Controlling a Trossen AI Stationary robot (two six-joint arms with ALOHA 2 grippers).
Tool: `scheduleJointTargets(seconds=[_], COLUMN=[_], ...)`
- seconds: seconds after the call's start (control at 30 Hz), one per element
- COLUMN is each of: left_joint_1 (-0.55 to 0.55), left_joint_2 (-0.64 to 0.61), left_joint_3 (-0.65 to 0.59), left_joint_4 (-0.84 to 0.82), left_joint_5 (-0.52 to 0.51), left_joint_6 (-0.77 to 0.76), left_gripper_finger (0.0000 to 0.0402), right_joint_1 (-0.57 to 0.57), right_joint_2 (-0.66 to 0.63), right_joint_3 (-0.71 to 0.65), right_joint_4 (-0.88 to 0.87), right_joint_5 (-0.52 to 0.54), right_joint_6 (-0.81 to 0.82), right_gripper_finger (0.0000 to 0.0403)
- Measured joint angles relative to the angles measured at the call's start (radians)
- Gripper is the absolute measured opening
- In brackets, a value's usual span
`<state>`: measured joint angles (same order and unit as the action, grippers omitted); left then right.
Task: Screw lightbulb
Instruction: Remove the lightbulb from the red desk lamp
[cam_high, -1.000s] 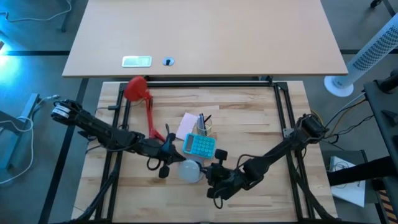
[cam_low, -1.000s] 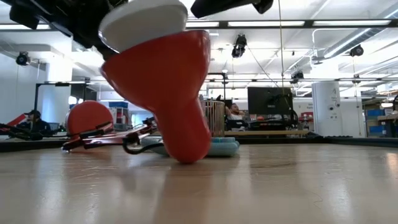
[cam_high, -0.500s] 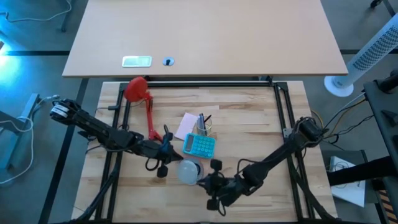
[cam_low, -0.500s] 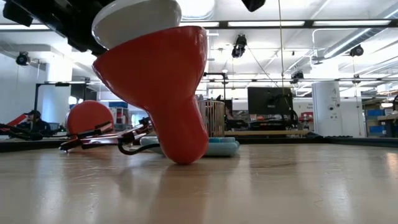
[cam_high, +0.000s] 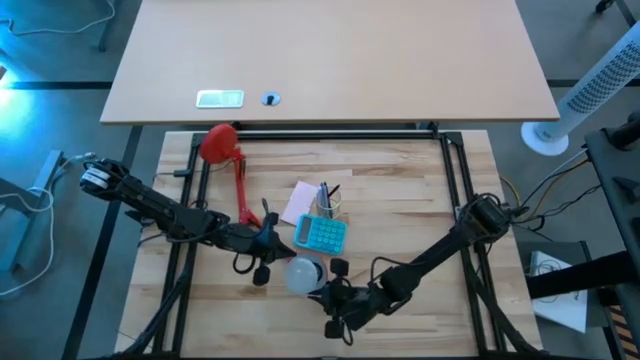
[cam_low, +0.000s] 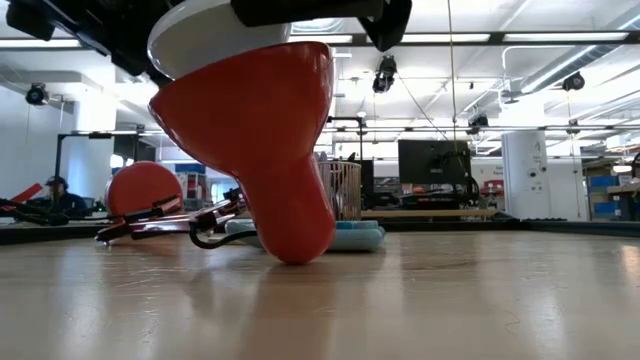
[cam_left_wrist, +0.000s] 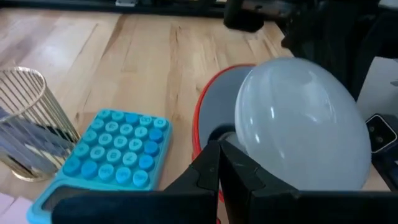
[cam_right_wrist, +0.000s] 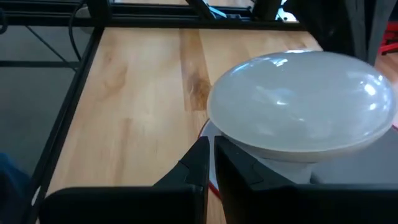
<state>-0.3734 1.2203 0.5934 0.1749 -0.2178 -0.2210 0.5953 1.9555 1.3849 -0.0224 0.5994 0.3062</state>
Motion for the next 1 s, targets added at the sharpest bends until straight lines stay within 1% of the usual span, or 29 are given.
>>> scheduleJointTargets(seconds=[0.17,0.43,0.57,0.73,0.87,1.0], left_joint_1=[-0.019,-0.09,-0.112,-0.102,-0.068,-0.03], left_joint_2=[0.0,0.0,-0.002,-0.008,-0.019,-0.03], left_joint_3=[0.0,-0.002,-0.002,-0.001,-0.001,-0.001], left_joint_4=[-0.037,-0.062,-0.085,-0.119,-0.122,-0.116], left_joint_5=[0.002,0.004,0.012,-0.004,-0.009,-0.023], left_joint_6=[-0.035,-0.092,-0.114,-0.11,-0.085,-0.058], left_gripper_finger=[0.0,0.0,0.0,0.0,0.0,0.0], right_joint_1=[0.0,0.002,-0.001,0.006,0.013,0.02], right_joint_2=[-0.025,-0.099,-0.115,-0.102,-0.077,-0.045], right_joint_3=[0.0,0.0,0.0,0.0,0.0,0.0], right_joint_4=[-0.051,-0.196,-0.209,-0.185,-0.136,-0.059], right_joint_5=[0.008,0.101,0.118,0.105,0.03,-0.002], right_joint_6=[-0.013,-0.02,-0.004,0.026,0.044,0.049], right_gripper_finger=[0.0018,0.0018,0.0018,0.0018,0.0018,0.0018])
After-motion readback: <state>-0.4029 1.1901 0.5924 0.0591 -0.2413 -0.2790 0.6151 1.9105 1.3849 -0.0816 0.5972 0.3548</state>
